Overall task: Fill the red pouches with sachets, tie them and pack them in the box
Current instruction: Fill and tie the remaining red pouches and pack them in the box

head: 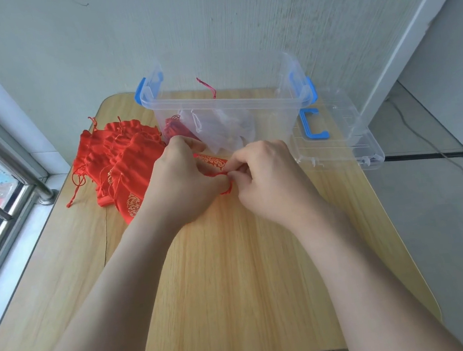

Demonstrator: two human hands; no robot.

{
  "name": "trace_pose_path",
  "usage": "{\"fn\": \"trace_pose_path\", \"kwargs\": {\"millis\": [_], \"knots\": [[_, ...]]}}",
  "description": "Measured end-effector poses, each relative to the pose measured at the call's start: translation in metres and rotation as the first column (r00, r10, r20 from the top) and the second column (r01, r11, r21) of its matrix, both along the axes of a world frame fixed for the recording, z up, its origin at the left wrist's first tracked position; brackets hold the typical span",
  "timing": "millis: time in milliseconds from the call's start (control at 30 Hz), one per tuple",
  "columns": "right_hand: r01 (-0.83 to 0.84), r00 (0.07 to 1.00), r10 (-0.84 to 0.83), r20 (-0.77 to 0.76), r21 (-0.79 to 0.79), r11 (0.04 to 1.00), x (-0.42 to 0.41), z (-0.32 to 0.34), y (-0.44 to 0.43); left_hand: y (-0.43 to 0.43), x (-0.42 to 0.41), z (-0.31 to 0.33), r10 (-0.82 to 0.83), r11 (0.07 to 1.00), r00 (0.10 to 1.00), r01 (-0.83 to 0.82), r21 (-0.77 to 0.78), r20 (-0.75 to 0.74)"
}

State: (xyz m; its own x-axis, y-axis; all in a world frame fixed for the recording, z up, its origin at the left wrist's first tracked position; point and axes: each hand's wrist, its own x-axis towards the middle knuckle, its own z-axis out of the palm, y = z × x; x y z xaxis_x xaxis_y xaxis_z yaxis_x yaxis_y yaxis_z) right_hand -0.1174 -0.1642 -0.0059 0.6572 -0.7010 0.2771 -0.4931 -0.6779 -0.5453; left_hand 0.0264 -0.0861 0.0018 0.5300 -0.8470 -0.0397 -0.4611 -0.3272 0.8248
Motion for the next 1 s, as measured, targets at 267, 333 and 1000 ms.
{"fn": "trace_pose_path", "kwargs": {"millis": [267, 333, 1000], "knots": [[0.057, 0.998, -0.06, 0.019, 0.109, 0.992, -0.006, 0.009, -0.001, 0.0, -0.008, 0.002, 0.003, 0.995, 0.974, 0.021, -0.102, 0.227], [0.066, 0.998, -0.067, 0.01, 0.101, 0.993, -0.006, 0.01, -0.001, 0.0, -0.01, -0.001, -0.014, 0.99, 0.962, 0.052, -0.134, 0.272], [-0.009, 0.923, -0.328, 0.2, 0.864, 0.504, -0.011, 0.018, -0.012, -0.003, -0.009, -0.008, -0.098, 0.941, 0.952, 0.184, -0.286, 0.29]]}}
